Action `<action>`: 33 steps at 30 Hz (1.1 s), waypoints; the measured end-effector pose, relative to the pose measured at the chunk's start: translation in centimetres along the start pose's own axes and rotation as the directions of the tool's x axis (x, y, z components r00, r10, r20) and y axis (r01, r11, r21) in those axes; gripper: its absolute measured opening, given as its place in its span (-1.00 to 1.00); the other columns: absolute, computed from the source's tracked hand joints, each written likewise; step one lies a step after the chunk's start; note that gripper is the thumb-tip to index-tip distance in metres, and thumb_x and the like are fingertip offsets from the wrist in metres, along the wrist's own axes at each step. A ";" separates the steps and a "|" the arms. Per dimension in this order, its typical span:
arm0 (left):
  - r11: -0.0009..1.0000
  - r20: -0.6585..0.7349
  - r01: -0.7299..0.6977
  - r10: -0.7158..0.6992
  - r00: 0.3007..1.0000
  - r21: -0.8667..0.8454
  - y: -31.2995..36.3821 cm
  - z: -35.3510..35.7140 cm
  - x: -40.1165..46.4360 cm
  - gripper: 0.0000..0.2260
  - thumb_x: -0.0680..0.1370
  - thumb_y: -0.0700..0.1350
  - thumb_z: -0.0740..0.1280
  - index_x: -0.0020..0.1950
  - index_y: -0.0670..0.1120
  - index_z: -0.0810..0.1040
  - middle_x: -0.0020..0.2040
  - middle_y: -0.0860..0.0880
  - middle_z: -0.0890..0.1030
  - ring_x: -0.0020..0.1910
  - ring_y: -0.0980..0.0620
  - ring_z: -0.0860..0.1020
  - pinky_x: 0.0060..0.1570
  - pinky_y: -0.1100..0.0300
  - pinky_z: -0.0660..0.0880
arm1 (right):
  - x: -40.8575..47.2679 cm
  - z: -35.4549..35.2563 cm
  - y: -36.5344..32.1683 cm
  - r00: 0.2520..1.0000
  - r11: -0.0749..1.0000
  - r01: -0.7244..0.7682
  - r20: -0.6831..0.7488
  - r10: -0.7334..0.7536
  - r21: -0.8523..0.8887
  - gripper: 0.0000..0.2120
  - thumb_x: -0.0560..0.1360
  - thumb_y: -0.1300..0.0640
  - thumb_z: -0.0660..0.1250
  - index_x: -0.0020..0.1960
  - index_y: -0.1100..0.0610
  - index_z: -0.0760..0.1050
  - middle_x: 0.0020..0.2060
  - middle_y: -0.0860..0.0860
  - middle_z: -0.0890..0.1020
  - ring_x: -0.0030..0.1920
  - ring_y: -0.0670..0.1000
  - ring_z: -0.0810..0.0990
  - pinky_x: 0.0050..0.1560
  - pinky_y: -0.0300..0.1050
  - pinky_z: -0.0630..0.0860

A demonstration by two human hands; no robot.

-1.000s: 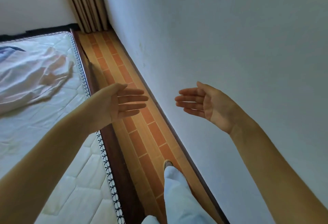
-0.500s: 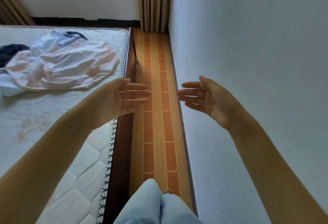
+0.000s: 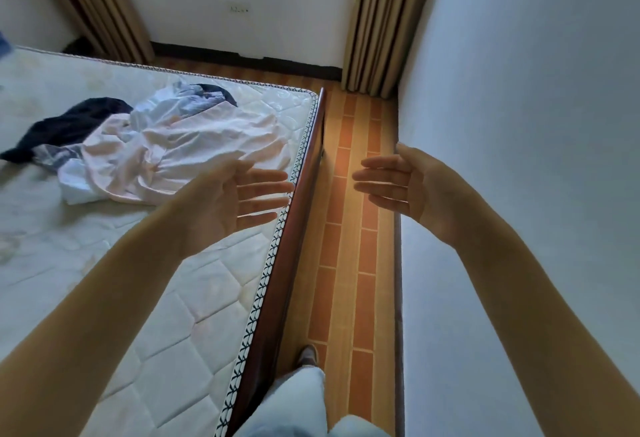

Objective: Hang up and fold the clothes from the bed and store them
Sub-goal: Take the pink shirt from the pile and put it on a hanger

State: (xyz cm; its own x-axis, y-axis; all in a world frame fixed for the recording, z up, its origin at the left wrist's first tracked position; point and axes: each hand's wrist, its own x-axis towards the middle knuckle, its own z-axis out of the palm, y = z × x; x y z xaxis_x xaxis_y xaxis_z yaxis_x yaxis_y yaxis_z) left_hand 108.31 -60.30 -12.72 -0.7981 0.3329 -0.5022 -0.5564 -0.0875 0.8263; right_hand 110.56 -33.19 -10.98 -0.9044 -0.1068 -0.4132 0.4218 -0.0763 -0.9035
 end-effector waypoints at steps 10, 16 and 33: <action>0.998 -0.049 0.067 -0.067 0.997 -0.004 7.4 -0.7 11.7 -0.60 0.66 0.01 0.07 0.36 -0.17 0.47 0.22 -0.12 0.63 0.14 -0.07 0.64 -0.07 0.11 0.59 | 10.9 -2.8 -3.5 0.997 0.997 -0.069 -0.035 0.070 0.032 -0.53 0.69 -0.06 0.01 0.21 0.21 0.57 0.06 0.08 0.71 0.08 0.07 0.69 0.17 -0.06 0.56; 0.996 -0.003 0.080 -0.080 0.997 -0.033 9.9 -0.4 19.3 -0.60 0.65 0.01 0.06 0.30 -0.20 0.51 0.20 -0.16 0.63 0.16 -0.11 0.63 0.05 0.04 0.59 | 17.5 -6.8 -6.4 0.996 0.996 -0.082 -0.038 0.083 0.021 -0.53 0.69 -0.06 0.00 0.23 0.20 0.57 0.07 0.08 0.71 0.08 0.06 0.69 0.15 -0.09 0.58; 0.997 -0.004 -0.045 0.045 0.999 0.069 23.7 9.6 38.0 -0.60 0.66 -0.03 0.03 0.24 -0.21 0.55 0.18 -0.17 0.64 0.19 -0.11 0.61 0.24 0.00 0.48 | 35.4 -21.0 -19.5 1.000 0.996 0.004 0.023 -0.006 0.085 -0.54 0.70 -0.04 -0.01 0.23 0.21 0.57 0.06 0.09 0.71 0.11 0.06 0.68 0.25 -0.01 0.53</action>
State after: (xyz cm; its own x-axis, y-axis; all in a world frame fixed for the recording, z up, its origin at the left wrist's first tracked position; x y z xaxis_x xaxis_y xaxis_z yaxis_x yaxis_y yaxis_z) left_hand 67.02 -40.72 -9.79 -0.8234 0.3248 -0.4654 -0.5028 -0.0373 0.8636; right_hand 68.94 -14.68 -10.34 -0.9050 -0.1296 -0.4052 0.4224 -0.1603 -0.8921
